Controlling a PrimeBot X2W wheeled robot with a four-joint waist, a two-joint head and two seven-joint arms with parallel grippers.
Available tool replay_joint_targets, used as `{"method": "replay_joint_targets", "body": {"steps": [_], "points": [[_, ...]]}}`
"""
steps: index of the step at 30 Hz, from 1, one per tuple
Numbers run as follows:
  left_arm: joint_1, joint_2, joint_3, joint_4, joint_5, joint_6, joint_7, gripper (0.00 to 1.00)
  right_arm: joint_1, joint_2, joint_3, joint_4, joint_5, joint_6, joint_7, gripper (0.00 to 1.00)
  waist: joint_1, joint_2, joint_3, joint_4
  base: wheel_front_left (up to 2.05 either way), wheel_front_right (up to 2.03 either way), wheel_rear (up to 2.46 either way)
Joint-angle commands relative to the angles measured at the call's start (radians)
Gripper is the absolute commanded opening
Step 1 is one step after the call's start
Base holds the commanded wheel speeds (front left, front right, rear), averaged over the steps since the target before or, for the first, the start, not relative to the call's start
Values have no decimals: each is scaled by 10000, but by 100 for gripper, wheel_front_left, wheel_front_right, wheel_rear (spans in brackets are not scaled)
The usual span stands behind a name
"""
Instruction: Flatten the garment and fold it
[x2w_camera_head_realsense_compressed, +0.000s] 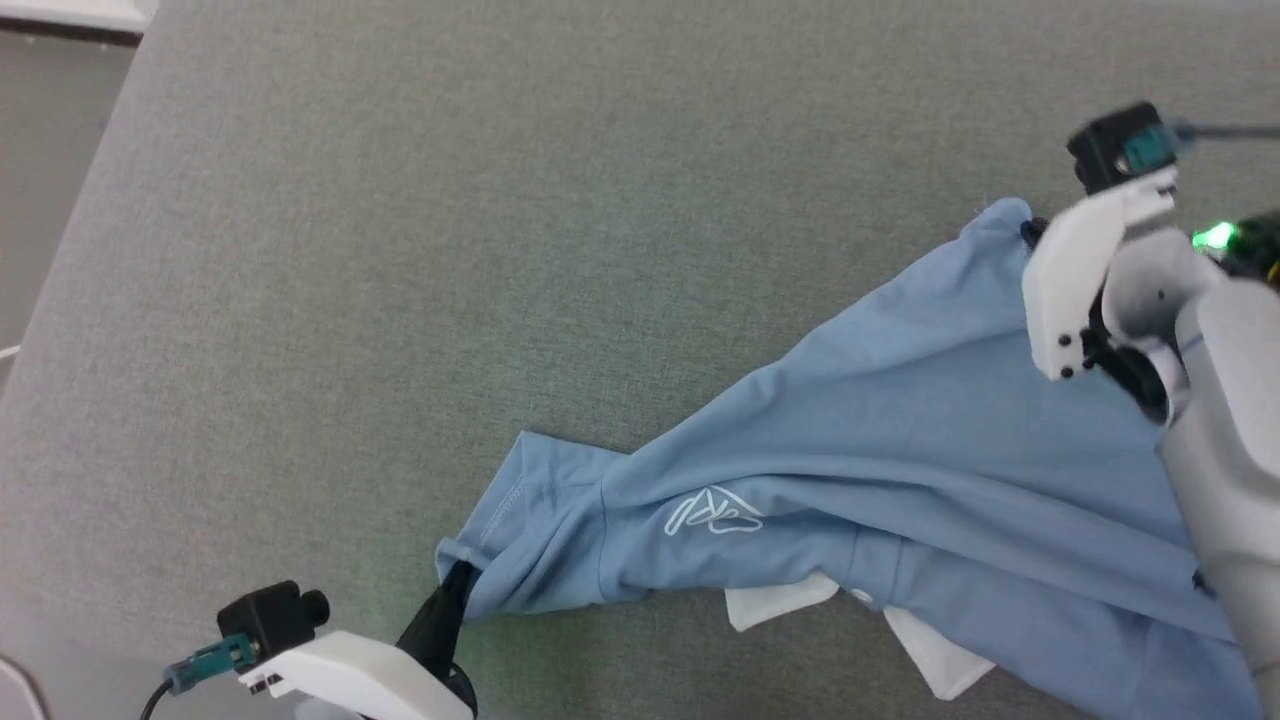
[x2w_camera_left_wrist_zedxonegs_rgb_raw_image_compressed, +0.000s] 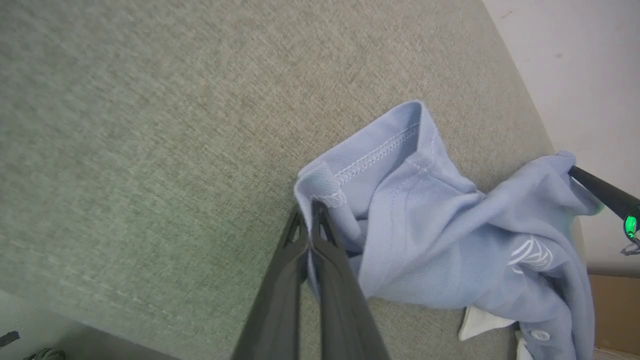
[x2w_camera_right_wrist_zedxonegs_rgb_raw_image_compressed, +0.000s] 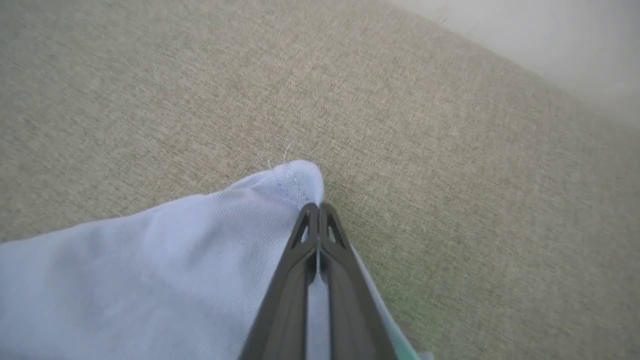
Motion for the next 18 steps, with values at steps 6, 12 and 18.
{"method": "replay_joint_targets", "body": {"steps": [6, 12, 18], "points": [[447, 248, 258, -254, -4, 134, -120, 0, 2367, 582, -1717, -1512, -66, -21, -2506, 0, -1, 0, -996, -710, 0, 0, 0], [610, 431, 480, -673, 138, 197, -359, 0, 4619, 1460, -3479, -3469, -203, -21, -3645, 0, -1, 0, -1573, -1202, 0, 0, 0], [44, 591, 624, -1339, 402, 55, -779, 0, 6042, 1983, -4265, -5600, -346, -21, -3383, 0, -1, 0, -1799, -1548, 0, 0, 0]]}}
